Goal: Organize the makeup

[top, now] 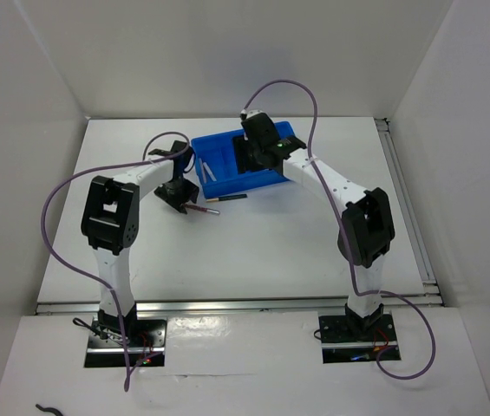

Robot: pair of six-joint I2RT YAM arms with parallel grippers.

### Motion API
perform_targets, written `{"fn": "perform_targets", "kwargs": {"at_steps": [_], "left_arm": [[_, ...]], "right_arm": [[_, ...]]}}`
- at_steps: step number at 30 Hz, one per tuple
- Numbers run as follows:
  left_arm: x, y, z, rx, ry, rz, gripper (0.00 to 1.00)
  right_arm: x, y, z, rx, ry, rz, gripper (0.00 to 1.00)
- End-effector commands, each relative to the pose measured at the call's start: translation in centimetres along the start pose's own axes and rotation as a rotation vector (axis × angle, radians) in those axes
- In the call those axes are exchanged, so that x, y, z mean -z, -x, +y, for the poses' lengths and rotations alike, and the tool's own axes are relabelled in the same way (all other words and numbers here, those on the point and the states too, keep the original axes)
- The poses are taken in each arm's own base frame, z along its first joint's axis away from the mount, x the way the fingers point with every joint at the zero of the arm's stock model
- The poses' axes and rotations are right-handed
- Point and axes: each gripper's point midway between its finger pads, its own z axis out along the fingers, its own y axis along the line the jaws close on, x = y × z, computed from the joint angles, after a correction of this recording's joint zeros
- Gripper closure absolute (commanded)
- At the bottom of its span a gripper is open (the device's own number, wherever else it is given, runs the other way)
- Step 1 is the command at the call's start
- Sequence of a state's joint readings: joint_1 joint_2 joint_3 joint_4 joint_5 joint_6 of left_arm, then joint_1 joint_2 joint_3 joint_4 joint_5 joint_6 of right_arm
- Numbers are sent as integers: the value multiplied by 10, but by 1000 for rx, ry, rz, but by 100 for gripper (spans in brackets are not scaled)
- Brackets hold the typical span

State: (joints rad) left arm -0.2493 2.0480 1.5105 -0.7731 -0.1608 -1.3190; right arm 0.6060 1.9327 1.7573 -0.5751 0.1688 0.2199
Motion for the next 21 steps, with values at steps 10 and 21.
{"fn": "perform_targets", "kwargs": {"at_steps": [10, 21], "left_arm": [[-5, 1, 28, 9, 91, -38, 62], [53, 52, 27, -242, -51, -169, 100]], "right_arm": [[32, 37, 3, -30, 33, -127, 34], [42, 42, -1, -34, 19, -148, 34]]}}
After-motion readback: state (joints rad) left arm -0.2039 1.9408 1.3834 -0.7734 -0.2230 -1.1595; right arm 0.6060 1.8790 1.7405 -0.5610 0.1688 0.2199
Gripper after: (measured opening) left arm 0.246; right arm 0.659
